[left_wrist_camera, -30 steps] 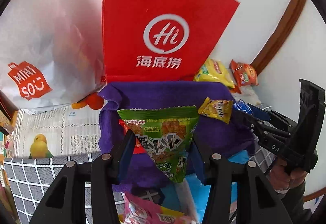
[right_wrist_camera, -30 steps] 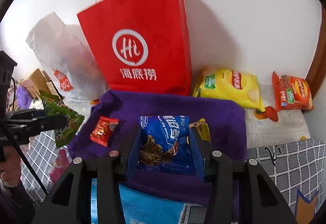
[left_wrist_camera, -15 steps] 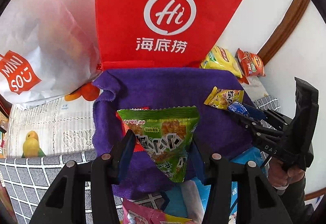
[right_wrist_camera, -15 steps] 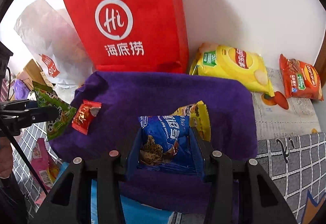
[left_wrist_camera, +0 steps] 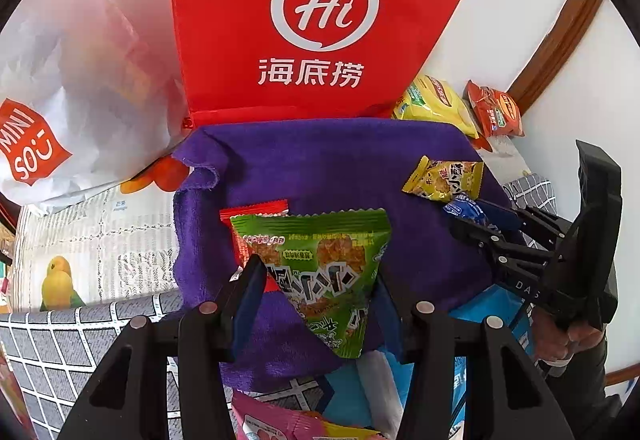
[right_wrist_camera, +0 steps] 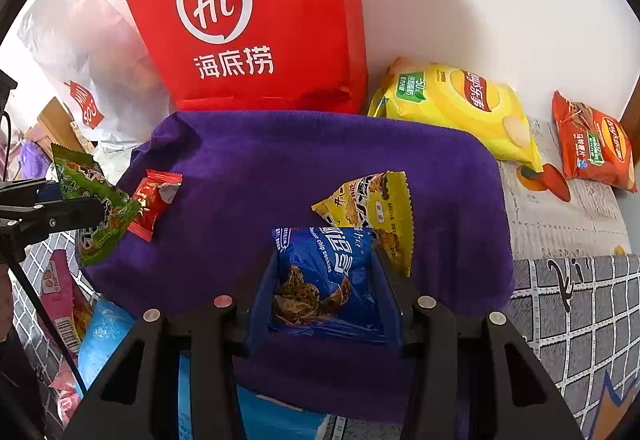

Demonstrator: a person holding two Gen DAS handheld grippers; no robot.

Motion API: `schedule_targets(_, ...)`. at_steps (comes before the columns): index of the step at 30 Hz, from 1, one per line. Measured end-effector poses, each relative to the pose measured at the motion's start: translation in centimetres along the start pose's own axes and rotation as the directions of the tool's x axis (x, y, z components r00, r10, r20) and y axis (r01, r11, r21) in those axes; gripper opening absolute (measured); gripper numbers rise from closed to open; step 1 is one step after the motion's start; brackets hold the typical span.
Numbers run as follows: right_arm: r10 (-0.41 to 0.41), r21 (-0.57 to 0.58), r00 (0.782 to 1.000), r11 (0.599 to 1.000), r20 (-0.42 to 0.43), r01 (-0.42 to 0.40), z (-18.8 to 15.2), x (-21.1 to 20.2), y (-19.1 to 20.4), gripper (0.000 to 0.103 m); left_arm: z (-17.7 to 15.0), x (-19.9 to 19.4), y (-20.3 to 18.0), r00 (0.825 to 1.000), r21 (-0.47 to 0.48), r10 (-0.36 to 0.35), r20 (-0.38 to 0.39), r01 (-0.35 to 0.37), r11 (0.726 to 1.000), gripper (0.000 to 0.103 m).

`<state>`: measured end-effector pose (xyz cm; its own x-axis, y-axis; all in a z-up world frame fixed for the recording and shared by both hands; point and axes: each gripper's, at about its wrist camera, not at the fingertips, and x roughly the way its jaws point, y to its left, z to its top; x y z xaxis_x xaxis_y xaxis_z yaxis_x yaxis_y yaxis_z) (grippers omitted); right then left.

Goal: Organize snacks
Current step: 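Carry the green and blue bags with both tools over the purple towel, then open both tools to drop the green and blue bags onto the towel, then move both tools back toward the snack pile beside the tissue box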

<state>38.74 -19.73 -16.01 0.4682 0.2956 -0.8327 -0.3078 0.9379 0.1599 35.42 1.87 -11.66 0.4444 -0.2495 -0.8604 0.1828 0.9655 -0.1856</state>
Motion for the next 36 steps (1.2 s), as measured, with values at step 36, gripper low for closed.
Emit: schedule_targets(36,-0.15,0.117,0.973,0.984,0.174,0.131,-6.1,-14.9,2.5,0.064,-5.0,-13.8,-2.4,0.98,0.003,0.025,0.195,-0.027,1.0,0.077)
